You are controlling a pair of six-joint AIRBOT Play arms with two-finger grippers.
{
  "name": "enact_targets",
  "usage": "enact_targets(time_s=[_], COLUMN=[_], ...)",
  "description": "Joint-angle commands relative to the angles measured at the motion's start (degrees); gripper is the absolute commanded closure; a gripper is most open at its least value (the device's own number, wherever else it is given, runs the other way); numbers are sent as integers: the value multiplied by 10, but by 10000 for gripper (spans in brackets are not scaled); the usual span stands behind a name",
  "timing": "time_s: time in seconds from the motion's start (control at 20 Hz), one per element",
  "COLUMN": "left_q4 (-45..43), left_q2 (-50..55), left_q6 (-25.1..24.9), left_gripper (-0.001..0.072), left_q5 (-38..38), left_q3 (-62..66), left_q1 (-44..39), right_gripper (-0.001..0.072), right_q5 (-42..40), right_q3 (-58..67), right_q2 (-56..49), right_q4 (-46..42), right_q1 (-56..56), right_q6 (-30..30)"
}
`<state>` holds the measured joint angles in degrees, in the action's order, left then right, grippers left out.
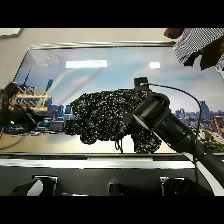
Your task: Fold the clothes and pants, and hang the long-sleeved shirts on hangers.
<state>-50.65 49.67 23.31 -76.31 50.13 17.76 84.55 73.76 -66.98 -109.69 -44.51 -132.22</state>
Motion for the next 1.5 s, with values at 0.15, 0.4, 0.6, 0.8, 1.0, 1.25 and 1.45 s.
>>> enact_targets(time_s=[0.15,0.4,0.6,0.8,1.0,1.25,1.45], left_q4=[1,1,1,-3,-10,-10,-9], left_q2=[-70,-93,-111,-118,-124,-124,-128], left_q6=[45,58,58,58,58,68,68], left_gripper=[680,680,680,680,681,680,680], left_q5=[-43,-83,-88,-108,-113,-113,-117], left_q3=[-68,-94,-94,-94,-94,-94,-94], left_q1=[-131,-144,-144,-143,-143,-143,-143], right_gripper=[680,680,680,680,680,680,680], right_q5=[50,84,85,84,76,68,64], right_q3=[0,0,0,-2,-2,-2,-2], right_q2=[0,0,-3,-19,-45,-76,-78], right_q4=[-56,-112,-132,-146,-166,-176,-211], right_q1=[0,0,0,0,0,0,0], right_q6=[-2,-2,-2,-8,-28,-38,-59])
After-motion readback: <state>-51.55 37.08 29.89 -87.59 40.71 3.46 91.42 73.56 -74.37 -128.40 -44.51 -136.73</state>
